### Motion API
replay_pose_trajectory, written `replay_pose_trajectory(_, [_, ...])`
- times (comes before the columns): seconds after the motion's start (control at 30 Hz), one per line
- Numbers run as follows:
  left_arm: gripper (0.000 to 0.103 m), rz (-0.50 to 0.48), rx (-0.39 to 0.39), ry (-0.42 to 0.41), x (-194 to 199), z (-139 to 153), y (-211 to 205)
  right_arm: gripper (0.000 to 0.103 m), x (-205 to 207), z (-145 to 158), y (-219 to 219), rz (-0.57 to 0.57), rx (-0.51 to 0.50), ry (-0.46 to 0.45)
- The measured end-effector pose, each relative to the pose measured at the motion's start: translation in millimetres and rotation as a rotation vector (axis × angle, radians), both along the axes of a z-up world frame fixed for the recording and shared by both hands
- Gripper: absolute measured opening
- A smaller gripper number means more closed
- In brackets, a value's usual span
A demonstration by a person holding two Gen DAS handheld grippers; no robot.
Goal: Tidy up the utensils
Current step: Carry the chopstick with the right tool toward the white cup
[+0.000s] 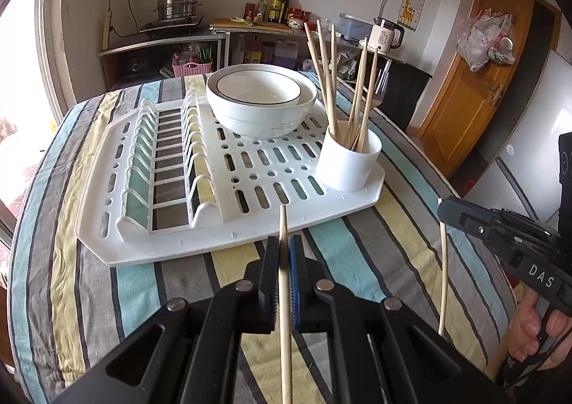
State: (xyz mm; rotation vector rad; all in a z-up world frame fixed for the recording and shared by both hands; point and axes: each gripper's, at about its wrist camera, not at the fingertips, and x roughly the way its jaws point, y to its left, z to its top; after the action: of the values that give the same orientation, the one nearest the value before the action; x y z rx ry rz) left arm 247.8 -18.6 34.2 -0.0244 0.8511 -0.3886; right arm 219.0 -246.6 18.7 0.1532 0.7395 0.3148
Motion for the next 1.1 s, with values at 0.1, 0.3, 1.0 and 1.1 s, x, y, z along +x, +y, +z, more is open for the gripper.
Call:
replay_pose_trajectory(0.1, [0.006,0.003,-0.035,-0.027,1.2,1.3,-2.4,0.003,-1.2,3.7,-3.6,0.005,0.028,-0.057])
replay_pose_trajectory(0.3, [0.006,0.004,-0.104,-0.089,3.8,4.5,-4.4,0.003,-5.5,5.4,-8.4,0.008,0.051,-0.132])
replay_pose_trajectory(1.0, [0.006,-0.013,-0.151,-0.271,-20.4,5.0,-8.4,0.003,-24.4,14.2,-13.4,0.002,0.052,-0.26])
replay_pose_trajectory(1.1, [0.006,-0.018,-0.15,-0.29,-30.3,9.4,-6.6,0.003,-31.6,17.5,-14.0,0.005,0.053,-0.278])
